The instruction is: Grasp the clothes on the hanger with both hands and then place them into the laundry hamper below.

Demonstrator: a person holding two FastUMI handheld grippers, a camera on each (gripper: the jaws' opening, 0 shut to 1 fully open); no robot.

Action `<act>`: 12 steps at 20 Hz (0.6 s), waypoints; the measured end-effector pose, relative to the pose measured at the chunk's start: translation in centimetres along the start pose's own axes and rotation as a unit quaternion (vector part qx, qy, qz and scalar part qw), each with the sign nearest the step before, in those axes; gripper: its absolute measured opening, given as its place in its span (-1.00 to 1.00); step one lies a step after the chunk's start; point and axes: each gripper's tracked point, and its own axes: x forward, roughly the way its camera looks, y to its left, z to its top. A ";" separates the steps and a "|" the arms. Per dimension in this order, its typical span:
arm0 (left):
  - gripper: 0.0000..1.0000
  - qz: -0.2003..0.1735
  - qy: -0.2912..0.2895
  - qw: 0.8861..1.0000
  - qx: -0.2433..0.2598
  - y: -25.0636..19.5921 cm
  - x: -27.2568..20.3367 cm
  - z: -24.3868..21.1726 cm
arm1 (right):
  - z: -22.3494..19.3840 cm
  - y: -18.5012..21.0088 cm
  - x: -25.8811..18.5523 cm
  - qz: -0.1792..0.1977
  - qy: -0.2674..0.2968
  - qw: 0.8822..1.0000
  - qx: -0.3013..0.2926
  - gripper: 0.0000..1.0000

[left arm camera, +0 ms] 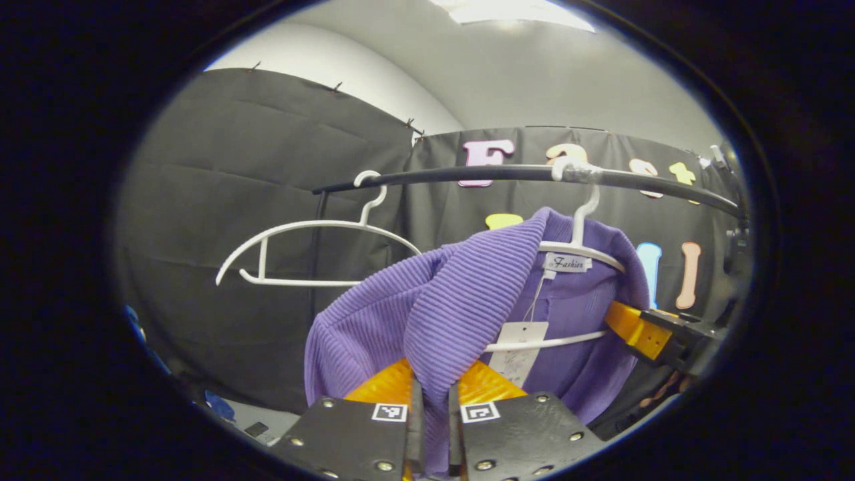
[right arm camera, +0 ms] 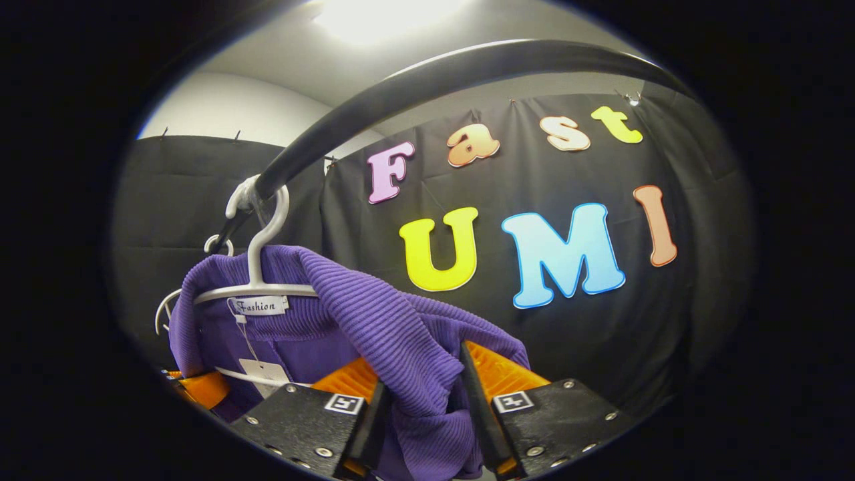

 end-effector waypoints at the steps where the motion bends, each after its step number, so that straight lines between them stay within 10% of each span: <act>1: -0.73 -0.016 0.002 1.000 -0.008 -0.3 -0.2 -0.1 | 0.1 0.0 0.0 0.008 0.000 1.000 0.011 -0.05; 4: -0.89 -0.039 0.005 0.999 -0.030 0.3 -1.4 0.2 | 0.8 0.2 -0.7 0.022 -0.006 0.999 0.024 -0.77; 12: -0.97 -0.098 0.021 0.993 -0.055 -0.2 -3.5 1.2 | 1.5 -0.1 -0.6 0.033 -0.009 0.999 0.007 -1.00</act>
